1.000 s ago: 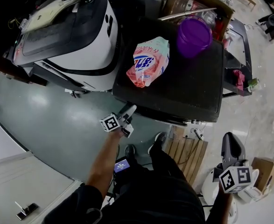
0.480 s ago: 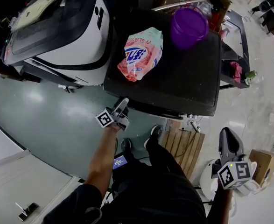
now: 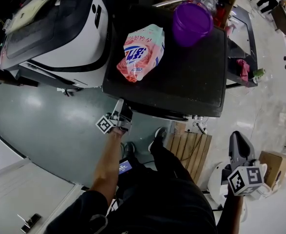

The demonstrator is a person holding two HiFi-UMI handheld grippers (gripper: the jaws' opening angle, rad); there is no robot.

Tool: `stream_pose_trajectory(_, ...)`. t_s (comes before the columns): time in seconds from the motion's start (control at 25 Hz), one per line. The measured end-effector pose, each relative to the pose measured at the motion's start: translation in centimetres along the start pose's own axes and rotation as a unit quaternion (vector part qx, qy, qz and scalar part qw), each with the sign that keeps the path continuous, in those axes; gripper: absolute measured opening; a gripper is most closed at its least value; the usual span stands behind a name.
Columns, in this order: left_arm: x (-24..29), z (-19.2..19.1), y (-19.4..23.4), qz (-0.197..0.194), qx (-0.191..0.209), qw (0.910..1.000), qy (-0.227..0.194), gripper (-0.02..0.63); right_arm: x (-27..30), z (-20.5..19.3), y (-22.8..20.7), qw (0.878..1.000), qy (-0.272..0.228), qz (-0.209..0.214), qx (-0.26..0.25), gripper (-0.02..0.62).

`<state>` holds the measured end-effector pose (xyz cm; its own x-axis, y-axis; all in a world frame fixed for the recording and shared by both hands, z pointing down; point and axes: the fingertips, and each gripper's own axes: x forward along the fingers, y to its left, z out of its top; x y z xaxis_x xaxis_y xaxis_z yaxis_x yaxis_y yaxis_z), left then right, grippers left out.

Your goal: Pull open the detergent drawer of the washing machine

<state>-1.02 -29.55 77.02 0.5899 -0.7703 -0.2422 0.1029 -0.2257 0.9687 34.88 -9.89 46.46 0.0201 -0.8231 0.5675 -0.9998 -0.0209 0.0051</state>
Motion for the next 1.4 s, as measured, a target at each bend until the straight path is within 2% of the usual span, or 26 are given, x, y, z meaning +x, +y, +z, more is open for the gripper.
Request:
stream_pose_trajectory(0.2,-0.5,-0.3,-0.4,-0.007,-0.006,0.9999,0.013,0.454,-0.1,-0.3,-0.3,1.0,0.002,-0.007,0.006,0.008)
stream_pose_trajectory(0.32,-3.2,-1.0,-1.4,-0.017,-0.012,0.9997,0.011,0.439,0.0,-0.5,-0.3,1.0,0.005,-0.008,0.01,0.008)
stream_pose_trajectory(0.68,-8.8,-2.6,-3.1,-0.014,-0.03,0.9993,0.017,0.439,0.9,-0.2,1.8,1.0,0.0,0.009,0.015,0.008)
stream_pose_trajectory(1.2,-10.4,-2.8,-3.4,-0.008,-0.059,0.9982,0.0,0.436,-1.2,-0.6,3.7,1.0,-0.003,-0.007,0.014,0.008)
stream_pose_trajectory(1.32,-12.1,-3.6,-4.1,-0.015,-0.059,0.9981,0.007,0.399,-1.7,-1.0,3.6,1.0,0.0,-0.015,0.016,0.008)
stream_pose_trajectory(1.36,-12.3,-3.7,-4.8,-0.025,-0.048,0.9984,0.014,0.191,-1.8,-1.0,3.6,1.0,0.0,-0.016,0.017,0.008)
stream_pose_trajectory(1.4,-12.1,-3.7,-5.4,-0.036,-0.037,0.9984,0.023,0.252,-1.8,-1.1,3.7,1.0,0.0,-0.017,0.017,0.008)
